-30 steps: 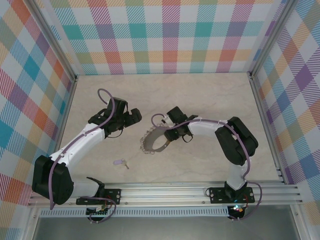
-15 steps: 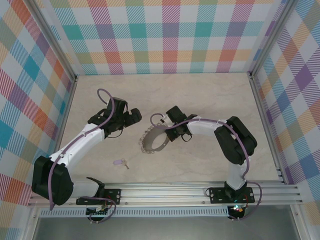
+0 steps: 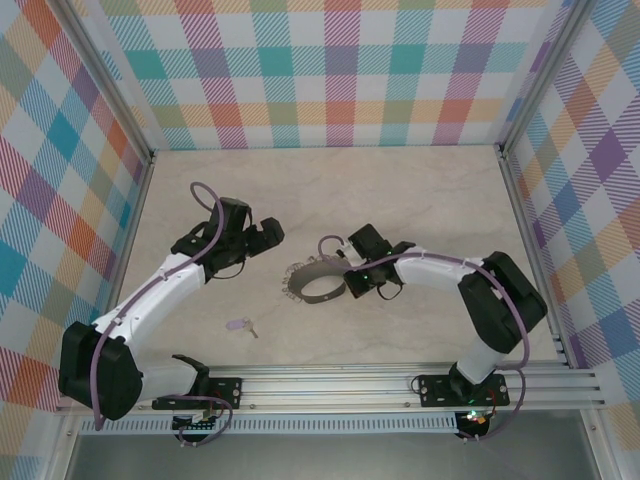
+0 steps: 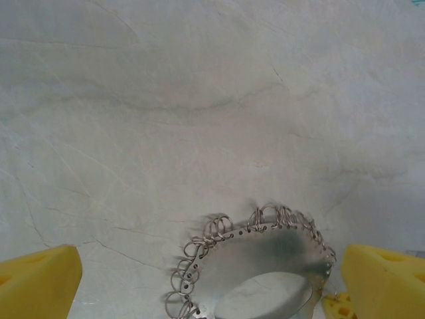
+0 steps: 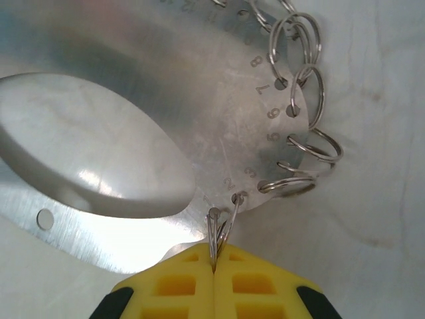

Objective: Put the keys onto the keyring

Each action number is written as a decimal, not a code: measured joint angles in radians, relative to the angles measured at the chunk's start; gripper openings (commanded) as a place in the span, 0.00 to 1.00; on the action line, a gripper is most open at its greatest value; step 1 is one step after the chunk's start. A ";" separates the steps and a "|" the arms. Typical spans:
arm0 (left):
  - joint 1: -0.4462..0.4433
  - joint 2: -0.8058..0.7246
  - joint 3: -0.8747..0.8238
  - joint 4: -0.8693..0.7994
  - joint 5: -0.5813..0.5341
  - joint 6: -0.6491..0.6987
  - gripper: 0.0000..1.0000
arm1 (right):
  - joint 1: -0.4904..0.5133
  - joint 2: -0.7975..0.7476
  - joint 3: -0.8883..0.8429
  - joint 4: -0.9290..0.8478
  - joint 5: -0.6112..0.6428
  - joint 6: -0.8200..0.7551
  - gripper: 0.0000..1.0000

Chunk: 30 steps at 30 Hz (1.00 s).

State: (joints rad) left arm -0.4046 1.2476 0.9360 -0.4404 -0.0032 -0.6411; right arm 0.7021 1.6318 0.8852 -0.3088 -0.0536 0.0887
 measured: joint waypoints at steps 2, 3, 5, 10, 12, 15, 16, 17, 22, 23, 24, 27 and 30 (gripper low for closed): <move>0.000 -0.001 -0.013 0.010 0.020 -0.007 1.00 | 0.000 -0.021 -0.025 0.002 -0.032 0.030 0.00; 0.000 -0.002 -0.023 0.018 0.032 -0.013 1.00 | 0.000 -0.027 -0.037 0.004 -0.049 0.046 0.00; 0.000 -0.007 -0.038 0.028 0.049 -0.022 1.00 | 0.000 -0.031 -0.056 0.012 -0.075 0.072 0.00; 0.000 -0.011 -0.061 0.035 0.081 -0.026 1.00 | 0.000 -0.029 -0.084 0.029 -0.129 0.123 0.00; 0.000 -0.012 -0.063 0.036 0.092 -0.026 1.00 | 0.000 -0.026 -0.085 0.035 -0.146 0.138 0.23; 0.000 -0.013 -0.063 0.037 0.100 -0.026 1.00 | 0.000 -0.026 -0.085 0.039 -0.150 0.157 0.47; 0.000 -0.013 -0.063 0.037 0.102 -0.026 1.00 | 0.000 -0.031 -0.086 0.039 -0.146 0.163 0.49; 0.000 -0.013 -0.063 0.037 0.106 -0.025 1.00 | 0.000 -0.042 -0.090 0.038 -0.140 0.167 0.51; 0.000 -0.014 -0.063 0.036 0.122 -0.025 1.00 | 0.000 -0.173 -0.113 0.029 -0.088 0.193 0.51; 0.000 -0.015 -0.063 0.036 0.126 -0.025 1.00 | 0.000 -0.201 -0.116 0.029 -0.074 0.196 0.51; 0.000 -0.019 -0.063 0.036 0.127 -0.025 1.00 | 0.001 -0.226 -0.120 0.029 -0.058 0.196 0.51; 0.000 -0.032 -0.062 0.035 0.136 -0.025 1.00 | 0.011 -0.261 -0.130 0.026 -0.026 0.192 0.50; 0.000 -0.046 -0.062 0.035 0.139 -0.025 1.00 | 0.025 -0.253 -0.134 0.008 -0.002 0.180 0.49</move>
State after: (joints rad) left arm -0.4049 1.2015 0.8738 -0.4053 0.1356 -0.6659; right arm 0.7273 1.3792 0.7509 -0.3004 -0.0551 0.2691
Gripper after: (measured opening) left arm 0.999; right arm 0.498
